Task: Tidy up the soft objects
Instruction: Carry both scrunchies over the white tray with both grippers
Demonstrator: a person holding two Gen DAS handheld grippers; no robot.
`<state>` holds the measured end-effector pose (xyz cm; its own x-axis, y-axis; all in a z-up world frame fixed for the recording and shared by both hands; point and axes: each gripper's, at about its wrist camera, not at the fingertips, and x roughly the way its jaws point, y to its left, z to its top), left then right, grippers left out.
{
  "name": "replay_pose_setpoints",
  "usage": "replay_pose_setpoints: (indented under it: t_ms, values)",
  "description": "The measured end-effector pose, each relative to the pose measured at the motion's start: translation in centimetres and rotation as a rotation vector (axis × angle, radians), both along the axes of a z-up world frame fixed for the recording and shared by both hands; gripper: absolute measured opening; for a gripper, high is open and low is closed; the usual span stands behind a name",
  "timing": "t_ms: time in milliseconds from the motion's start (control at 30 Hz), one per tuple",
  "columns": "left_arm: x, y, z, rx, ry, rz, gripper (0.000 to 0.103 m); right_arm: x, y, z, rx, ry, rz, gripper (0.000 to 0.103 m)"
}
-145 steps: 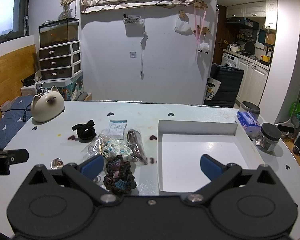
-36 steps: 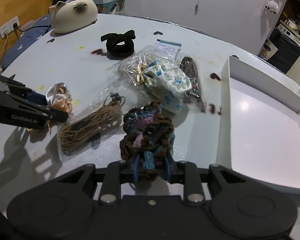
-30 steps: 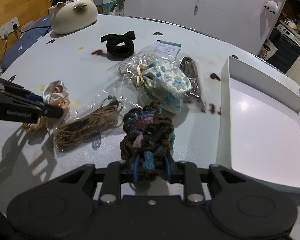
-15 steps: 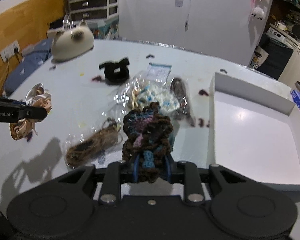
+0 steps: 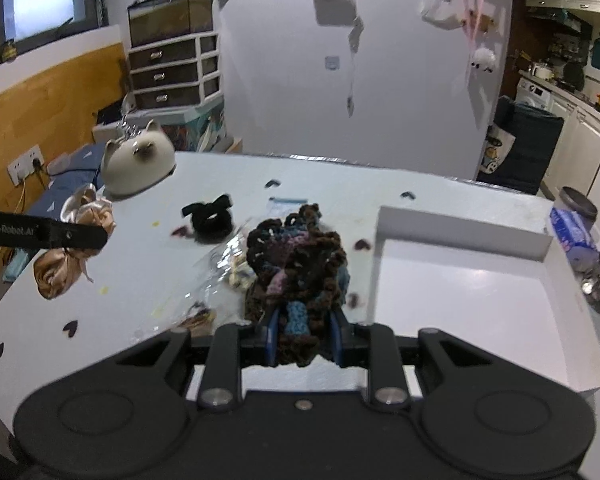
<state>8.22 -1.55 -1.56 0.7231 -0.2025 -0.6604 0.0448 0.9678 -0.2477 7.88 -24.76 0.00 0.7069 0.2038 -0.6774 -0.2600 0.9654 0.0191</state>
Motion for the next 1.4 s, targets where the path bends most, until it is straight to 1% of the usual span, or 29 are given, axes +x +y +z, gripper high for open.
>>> replay_pose_setpoints:
  t_ms: [67, 267, 433, 600, 700, 867, 1067, 1167, 1267, 1400]
  values:
    - [0.3, -1.9, 0.0, -0.015, 0.004, 0.002, 0.029, 0.3, -1.5, 0.2, -0.002, 0.001, -0.003, 0.027]
    - [1.3, -8.0, -0.3, -0.028, 0.012, 0.001, 0.029, 1.0, -6.6, 0.6, 0.001, -0.009, -0.001, 0.027]
    - [2.5, -12.0, -0.4, -0.038, 0.008, 0.004, 0.029, 1.8, -10.6, 0.7, 0.007, -0.019, 0.010, 0.027]
    - [3.9, -15.4, -0.9, -0.090, 0.017, 0.018, 0.029, 2.6, -14.0, 0.6, 0.016, -0.021, 0.017, 0.027]
    - [4.8, -17.5, -1.6, -0.123, 0.048, 0.026, 0.029, 3.1, -15.6, 0.5, 0.019, -0.013, 0.024, 0.027]
    - [6.6, -20.4, -3.8, -0.178, 0.140, 0.027, 0.029, 3.5, -17.8, -0.1, 0.027, 0.008, 0.036, 0.027]
    - [8.5, -22.3, -6.8, -0.228, 0.224, 0.040, 0.029, 4.0, -20.3, -1.1, 0.046, 0.041, 0.020, 0.027]
    - [9.3, -23.0, -8.1, -0.222, 0.249, 0.043, 0.029, 4.4, -21.1, -1.7, 0.056, 0.066, 0.006, 0.027]
    - [10.1, -23.4, -9.1, -0.182, 0.262, 0.045, 0.033, 4.9, -21.5, -2.1, 0.055, 0.081, 0.005, 0.027]
    - [10.7, -23.7, -9.8, -0.128, 0.289, 0.042, 0.046, 5.7, -21.6, -2.9, 0.058, 0.112, 0.009, 0.028]
